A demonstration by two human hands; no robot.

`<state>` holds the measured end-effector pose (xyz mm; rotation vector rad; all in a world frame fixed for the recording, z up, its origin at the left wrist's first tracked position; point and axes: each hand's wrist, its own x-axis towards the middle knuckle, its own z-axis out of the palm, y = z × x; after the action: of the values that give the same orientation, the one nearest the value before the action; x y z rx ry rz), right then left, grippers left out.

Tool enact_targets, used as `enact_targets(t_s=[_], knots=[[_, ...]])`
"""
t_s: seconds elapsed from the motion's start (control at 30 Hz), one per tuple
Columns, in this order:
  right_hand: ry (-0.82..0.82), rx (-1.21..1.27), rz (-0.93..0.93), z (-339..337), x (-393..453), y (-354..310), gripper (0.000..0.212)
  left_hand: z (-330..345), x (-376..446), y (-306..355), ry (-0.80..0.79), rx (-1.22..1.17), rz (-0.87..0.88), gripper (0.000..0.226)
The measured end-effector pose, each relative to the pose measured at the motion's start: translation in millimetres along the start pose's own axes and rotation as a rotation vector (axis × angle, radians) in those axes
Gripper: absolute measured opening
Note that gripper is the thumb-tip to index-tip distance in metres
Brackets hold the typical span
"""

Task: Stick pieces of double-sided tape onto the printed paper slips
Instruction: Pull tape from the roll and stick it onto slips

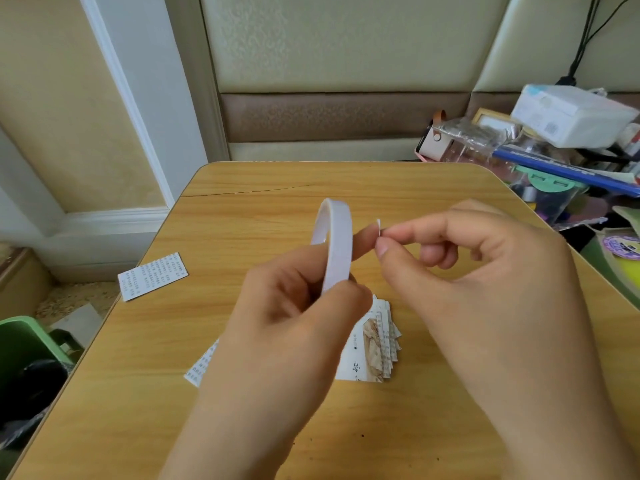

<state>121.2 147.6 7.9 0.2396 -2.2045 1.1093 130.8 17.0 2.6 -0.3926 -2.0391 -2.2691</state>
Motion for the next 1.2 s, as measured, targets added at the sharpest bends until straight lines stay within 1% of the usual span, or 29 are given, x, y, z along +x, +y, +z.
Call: enact_targets(t_s=[0.07, 0.17, 0.2, 0.27, 0.3, 0.37, 0.5, 0.6, 0.73, 0.83, 0.9, 1.03, 1.07, 1.13, 1.2], knots=[[-0.006, 0.025, 0.048, 0.9, 0.5, 0.1, 0.006, 2.7, -0.4, -0.1, 0.011, 0.059, -0.004, 0.023], [0.001, 0.016, 0.051, 1.4, 0.5, -0.7, 0.006, 3.4, 0.3, -1.1, 0.022, 0.046, -0.003, 0.028], [0.001, 0.017, 0.048, 1.2, 0.2, -1.0, 0.006, 2.9, 0.5, -1.0, 0.016, 0.02, 0.003, 0.026], [-0.004, 0.017, 0.041, 0.8, 0.0, -1.0, 0.007, 0.9, 0.7, -2.7, -0.009, -0.033, -0.005, 0.013], [-0.007, 0.016, 0.037, 0.5, -0.1, -0.9, 0.007, -0.3, 0.8, -2.9, -0.021, -0.051, -0.003, 0.011], [-0.012, 0.018, 0.034, 0.1, 0.4, 0.0, 0.008, -2.0, 0.9, -3.4, -0.039, -0.072, 0.016, 0.017], [-0.052, 0.066, 0.059, -2.8, 1.8, 1.4, 0.009, -3.3, 2.0, -3.8, -0.04, -0.069, 0.019, 0.019], [-0.088, 0.115, 0.101, -5.1, 2.0, 0.4, 0.007, -2.7, 0.2, -3.8, -0.031, -0.016, 0.029, 0.019], [-0.092, 0.155, 0.177, -5.4, 1.5, -0.9, 0.003, 0.4, -0.6, -1.7, 0.012, 0.061, 0.026, 0.037], [-0.083, 0.175, 0.218, -5.0, 1.1, -1.6, 0.006, 2.6, 0.0, -0.2, 0.011, 0.085, 0.003, 0.035], [-0.063, 0.162, 0.22, -3.9, 0.9, -2.8, 0.003, 3.4, -0.1, -1.1, 0.009, 0.082, -0.004, 0.031], [-0.048, 0.148, 0.209, -2.5, 0.0, -3.7, 0.003, 2.4, 0.5, -0.9, 0.006, 0.016, 0.012, 0.039], [-0.05, 0.16, 0.215, -2.7, 0.0, -3.8, 0.004, 1.3, 0.6, -1.9, 0.002, 0.002, 0.013, 0.036], [-0.061, 0.195, 0.238, -3.4, 0.3, -3.7, 0.004, -0.7, 0.2, -3.2, -0.023, -0.014, 0.016, 0.021], [-0.078, 0.224, 0.258, -3.7, 0.9, -2.4, 0.006, -2.6, 0.2, -3.6, -0.04, -0.04, 0.011, 0.019]])
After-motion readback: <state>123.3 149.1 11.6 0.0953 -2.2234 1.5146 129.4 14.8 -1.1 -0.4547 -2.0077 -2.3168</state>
